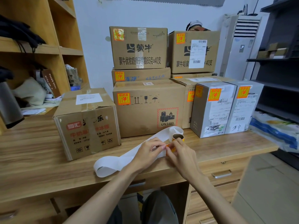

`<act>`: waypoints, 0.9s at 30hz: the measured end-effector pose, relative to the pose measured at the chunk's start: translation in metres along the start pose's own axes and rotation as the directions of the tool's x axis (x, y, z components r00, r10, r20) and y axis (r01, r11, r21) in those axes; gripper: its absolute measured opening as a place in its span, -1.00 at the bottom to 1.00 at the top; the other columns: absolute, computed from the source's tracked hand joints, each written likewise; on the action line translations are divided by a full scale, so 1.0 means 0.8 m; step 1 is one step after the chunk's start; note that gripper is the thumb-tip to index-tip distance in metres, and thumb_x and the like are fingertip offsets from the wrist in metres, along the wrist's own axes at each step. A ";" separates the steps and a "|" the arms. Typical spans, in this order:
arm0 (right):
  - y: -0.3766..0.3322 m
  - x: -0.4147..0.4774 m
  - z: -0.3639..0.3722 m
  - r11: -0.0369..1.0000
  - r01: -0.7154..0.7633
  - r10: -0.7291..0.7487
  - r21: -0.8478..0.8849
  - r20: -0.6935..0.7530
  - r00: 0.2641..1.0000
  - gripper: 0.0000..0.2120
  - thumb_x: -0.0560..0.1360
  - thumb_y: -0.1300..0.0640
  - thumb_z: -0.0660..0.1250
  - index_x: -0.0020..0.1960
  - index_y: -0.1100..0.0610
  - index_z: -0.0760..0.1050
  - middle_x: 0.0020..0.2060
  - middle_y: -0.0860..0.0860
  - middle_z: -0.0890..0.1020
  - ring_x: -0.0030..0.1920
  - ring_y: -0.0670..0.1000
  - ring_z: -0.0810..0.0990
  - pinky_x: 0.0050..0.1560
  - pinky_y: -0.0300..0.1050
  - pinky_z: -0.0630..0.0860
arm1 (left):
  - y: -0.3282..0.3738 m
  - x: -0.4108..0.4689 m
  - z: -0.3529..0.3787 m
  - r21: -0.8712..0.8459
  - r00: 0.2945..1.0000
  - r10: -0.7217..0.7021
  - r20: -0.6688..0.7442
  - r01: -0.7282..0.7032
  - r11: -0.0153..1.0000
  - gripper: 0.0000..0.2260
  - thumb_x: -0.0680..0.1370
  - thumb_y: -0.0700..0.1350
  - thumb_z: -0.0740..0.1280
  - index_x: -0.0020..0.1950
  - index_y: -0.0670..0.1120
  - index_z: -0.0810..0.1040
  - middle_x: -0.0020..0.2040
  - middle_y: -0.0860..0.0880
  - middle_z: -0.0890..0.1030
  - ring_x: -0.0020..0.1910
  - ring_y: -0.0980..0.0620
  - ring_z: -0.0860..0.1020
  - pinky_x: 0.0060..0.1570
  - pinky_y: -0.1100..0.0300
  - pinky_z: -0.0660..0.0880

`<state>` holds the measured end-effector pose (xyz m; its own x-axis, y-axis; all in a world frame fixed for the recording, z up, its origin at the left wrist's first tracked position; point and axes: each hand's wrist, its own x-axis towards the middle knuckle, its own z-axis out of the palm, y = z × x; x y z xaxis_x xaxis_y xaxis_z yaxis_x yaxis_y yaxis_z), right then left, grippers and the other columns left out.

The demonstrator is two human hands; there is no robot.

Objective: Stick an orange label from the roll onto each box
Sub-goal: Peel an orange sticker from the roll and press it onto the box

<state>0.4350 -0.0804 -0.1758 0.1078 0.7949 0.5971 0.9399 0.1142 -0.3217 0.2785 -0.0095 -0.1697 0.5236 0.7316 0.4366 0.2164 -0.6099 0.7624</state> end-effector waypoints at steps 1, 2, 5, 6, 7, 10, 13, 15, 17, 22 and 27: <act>0.000 0.000 0.001 1.000 -0.004 0.004 -0.007 -0.004 1.000 -0.78 0.59 -0.10 0.24 -0.06 0.04 0.47 -0.07 -0.07 0.52 -0.25 0.01 0.59 -0.34 0.00 0.52 | -0.001 0.000 0.000 0.002 1.000 -0.002 0.000 0.002 1.000 -0.84 0.63 -0.10 0.34 0.09 -0.04 0.72 -0.02 0.12 0.64 0.06 0.07 0.59 0.12 -0.01 0.57; 0.000 0.000 0.002 1.000 -0.006 0.006 -0.014 -0.005 1.000 -0.78 0.59 -0.10 0.23 -0.07 0.04 0.47 -0.07 -0.07 0.52 -0.25 0.01 0.59 -0.34 0.02 0.52 | -0.001 0.000 0.000 0.006 1.000 -0.003 0.001 0.003 1.000 -0.84 0.63 -0.10 0.34 0.09 -0.03 0.72 -0.02 0.13 0.64 0.06 0.06 0.59 0.12 -0.04 0.57; -0.001 -0.002 0.003 1.000 -0.010 0.010 -0.019 -0.009 1.000 -0.78 0.58 -0.10 0.23 -0.06 0.04 0.48 -0.06 -0.07 0.53 -0.25 0.01 0.59 -0.34 0.02 0.52 | -0.002 0.000 0.000 0.020 1.000 -0.006 -0.001 0.006 1.000 -0.84 0.63 -0.09 0.34 0.08 -0.02 0.73 -0.03 0.14 0.63 0.05 0.08 0.59 0.11 -0.08 0.56; -0.002 -0.002 0.002 1.000 -0.011 0.011 -0.019 -0.014 1.000 -0.78 0.58 -0.09 0.24 -0.06 0.04 0.49 -0.06 -0.07 0.53 -0.25 0.01 0.59 -0.35 0.01 0.52 | -0.002 0.000 0.000 0.022 1.000 -0.007 -0.002 0.007 1.000 -0.84 0.63 -0.09 0.34 0.07 -0.02 0.73 -0.03 0.15 0.63 0.05 0.08 0.59 0.11 -0.09 0.56; -0.003 -0.002 0.001 1.000 -0.011 0.011 -0.018 -0.018 1.000 -0.79 0.57 -0.09 0.24 -0.06 0.04 0.49 -0.06 -0.07 0.53 -0.26 0.01 0.58 -0.36 0.00 0.51 | -0.003 -0.001 0.001 0.022 1.000 -0.008 -0.004 0.008 1.000 -0.84 0.62 -0.08 0.35 0.07 -0.02 0.73 -0.04 0.15 0.63 0.04 0.07 0.59 0.10 -0.10 0.56; -0.006 -0.002 0.000 1.000 -0.021 0.021 -0.006 -0.012 1.000 -0.81 0.57 -0.07 0.25 -0.06 0.04 0.50 -0.05 -0.06 0.54 -0.25 0.03 0.59 -0.36 0.00 0.50 | -0.003 -0.001 0.001 0.021 1.000 -0.004 -0.012 0.004 1.000 -0.84 0.61 -0.05 0.35 0.06 0.01 0.73 -0.04 0.14 0.65 0.04 0.06 0.60 0.09 -0.13 0.56; -0.006 -0.002 0.000 1.000 -0.027 0.027 0.002 -0.008 1.000 -0.80 0.57 -0.08 0.23 -0.05 0.04 0.50 -0.03 -0.06 0.54 -0.23 0.04 0.59 -0.35 -0.02 0.47 | -0.004 0.001 0.000 0.031 1.000 -0.006 -0.011 0.006 0.999 -0.84 0.61 -0.03 0.35 0.06 0.03 0.73 -0.03 0.13 0.65 0.04 0.07 0.60 0.09 -0.13 0.55; -0.007 -0.003 -0.002 0.999 -0.035 0.036 0.016 -0.014 0.999 -0.72 0.55 -0.14 0.16 -0.06 0.04 0.50 -0.03 -0.07 0.54 -0.24 0.03 0.59 -0.35 -0.03 0.47 | -0.005 0.000 0.001 0.030 1.000 -0.008 -0.011 0.008 1.000 -0.83 0.60 0.00 0.34 0.06 0.05 0.73 -0.04 0.14 0.65 0.04 0.07 0.60 0.10 -0.13 0.55; -0.009 -0.004 -0.003 0.998 -0.053 0.054 0.037 -0.024 0.998 -0.70 0.53 -0.17 0.14 -0.08 0.03 0.49 -0.03 -0.08 0.55 -0.24 0.02 0.60 -0.34 -0.02 0.47 | -0.004 0.000 0.001 0.025 1.000 -0.011 -0.013 0.012 1.000 -0.82 0.59 0.03 0.33 0.05 0.06 0.73 -0.04 0.14 0.65 0.04 0.07 0.60 0.11 -0.13 0.56; -0.015 -0.005 -0.008 0.994 -0.087 0.089 0.063 -0.030 0.996 -0.80 0.54 -0.12 0.26 -0.09 0.02 0.48 -0.06 -0.11 0.54 -0.24 -0.05 0.59 -0.32 -0.09 0.48 | -0.002 -0.001 0.002 0.037 1.000 -0.005 -0.005 0.005 0.999 -0.84 0.62 -0.07 0.35 0.07 0.03 0.73 -0.04 0.17 0.66 0.05 0.12 0.58 0.11 -0.07 0.57; -0.016 -0.006 -0.009 0.993 -0.101 0.103 0.062 -0.037 0.994 -0.83 0.54 -0.09 0.29 -0.09 0.01 0.49 -0.07 -0.12 0.55 -0.23 -0.05 0.59 -0.37 -0.20 0.33 | -0.002 -0.002 0.002 0.030 1.000 -0.008 0.003 0.008 1.000 -0.84 0.62 -0.05 0.35 0.10 0.03 0.73 -0.03 0.17 0.66 0.05 0.11 0.60 0.10 -0.06 0.57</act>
<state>0.4248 -0.0898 -0.1694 0.2161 0.7798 0.5875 0.9024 0.0702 -0.4252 0.2787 -0.0100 -0.1719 0.5239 0.7359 0.4289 0.2453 -0.6125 0.7514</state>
